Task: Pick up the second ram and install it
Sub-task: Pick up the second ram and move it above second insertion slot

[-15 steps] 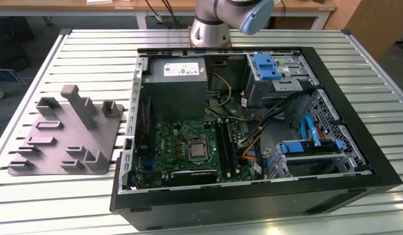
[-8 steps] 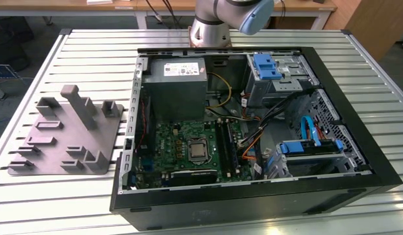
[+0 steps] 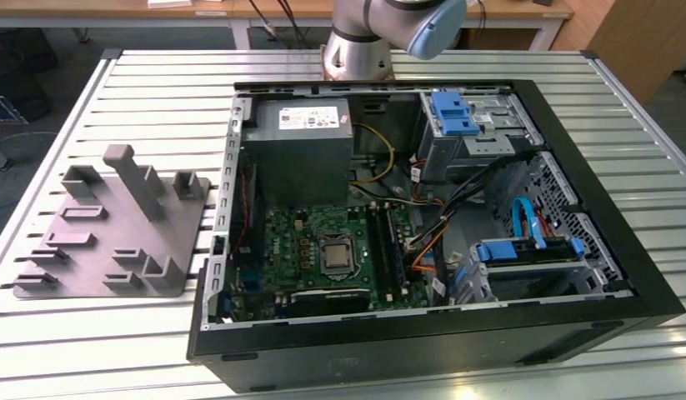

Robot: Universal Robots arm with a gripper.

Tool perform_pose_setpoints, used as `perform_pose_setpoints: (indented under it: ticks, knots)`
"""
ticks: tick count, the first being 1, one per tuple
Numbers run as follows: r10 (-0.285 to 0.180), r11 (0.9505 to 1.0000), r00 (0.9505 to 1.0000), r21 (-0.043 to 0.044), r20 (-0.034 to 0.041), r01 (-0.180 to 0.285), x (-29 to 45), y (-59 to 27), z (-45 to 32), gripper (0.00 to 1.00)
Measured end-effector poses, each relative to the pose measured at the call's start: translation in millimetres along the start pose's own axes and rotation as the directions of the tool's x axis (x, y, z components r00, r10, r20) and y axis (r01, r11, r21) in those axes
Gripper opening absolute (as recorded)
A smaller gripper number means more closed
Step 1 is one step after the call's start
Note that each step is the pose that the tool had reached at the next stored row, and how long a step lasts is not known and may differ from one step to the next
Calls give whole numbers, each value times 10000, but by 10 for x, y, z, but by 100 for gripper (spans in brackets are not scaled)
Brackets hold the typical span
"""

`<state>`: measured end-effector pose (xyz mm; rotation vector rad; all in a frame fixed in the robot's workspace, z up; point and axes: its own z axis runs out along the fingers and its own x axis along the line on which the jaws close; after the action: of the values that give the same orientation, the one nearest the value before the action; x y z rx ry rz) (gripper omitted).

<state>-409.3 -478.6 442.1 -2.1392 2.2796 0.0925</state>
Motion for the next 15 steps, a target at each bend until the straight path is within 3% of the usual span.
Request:
perform_pose_setpoints:
  ticks: [10, 15]
  knots:
    - [0, 10000, 10000, 0, 5, 0, -10, 6, -182, 14]
    - [0, 10000, 10000, 0, 8, 0, -10, 6, -196, 14]
